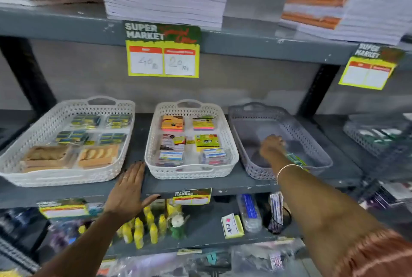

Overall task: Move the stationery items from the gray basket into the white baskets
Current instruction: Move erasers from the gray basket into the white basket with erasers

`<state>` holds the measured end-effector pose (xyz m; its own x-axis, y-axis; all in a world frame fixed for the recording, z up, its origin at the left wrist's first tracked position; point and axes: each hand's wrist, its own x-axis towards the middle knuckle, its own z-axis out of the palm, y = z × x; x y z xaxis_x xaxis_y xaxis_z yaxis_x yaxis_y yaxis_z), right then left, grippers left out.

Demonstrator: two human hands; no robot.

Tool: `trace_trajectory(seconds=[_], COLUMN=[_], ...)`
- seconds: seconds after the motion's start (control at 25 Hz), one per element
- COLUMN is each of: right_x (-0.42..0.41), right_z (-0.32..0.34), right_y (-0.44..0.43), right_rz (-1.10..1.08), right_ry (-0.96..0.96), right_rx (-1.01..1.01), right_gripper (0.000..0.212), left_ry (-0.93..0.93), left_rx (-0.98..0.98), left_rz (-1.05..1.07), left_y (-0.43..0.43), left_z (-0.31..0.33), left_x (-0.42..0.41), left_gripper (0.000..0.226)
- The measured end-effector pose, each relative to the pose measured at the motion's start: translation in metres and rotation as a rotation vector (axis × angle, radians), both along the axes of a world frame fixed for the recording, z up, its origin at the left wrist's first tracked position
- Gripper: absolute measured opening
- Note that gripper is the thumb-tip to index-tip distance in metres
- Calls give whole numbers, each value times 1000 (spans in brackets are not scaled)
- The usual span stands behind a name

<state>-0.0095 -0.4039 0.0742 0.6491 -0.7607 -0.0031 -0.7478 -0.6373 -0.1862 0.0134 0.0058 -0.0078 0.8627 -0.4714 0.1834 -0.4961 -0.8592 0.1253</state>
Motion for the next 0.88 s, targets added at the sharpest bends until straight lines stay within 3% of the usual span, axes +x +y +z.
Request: trace_trajectory(seconds=[0.32,0.48,0.68,0.88], right_x=[-18,-13,-7,29], right_z=[-21,-23,-6,41], right_y=[-45,-52,-34,25], right_rz=[-176,-165,-116,108], right_ry=[202,204,117,-83], right_rx=[148,94,22,41], right_gripper=[78,61,63,73], left_ry=[-5,-13,0,11], left_rx=[93,114,126,134], left_rz=[80,95,97,95], left_y=[-8,-9,-7,-9], left_z=[-7,-6,-6,-4], left_x=[3,1,1,-2], left_gripper=[100,99,100,98])
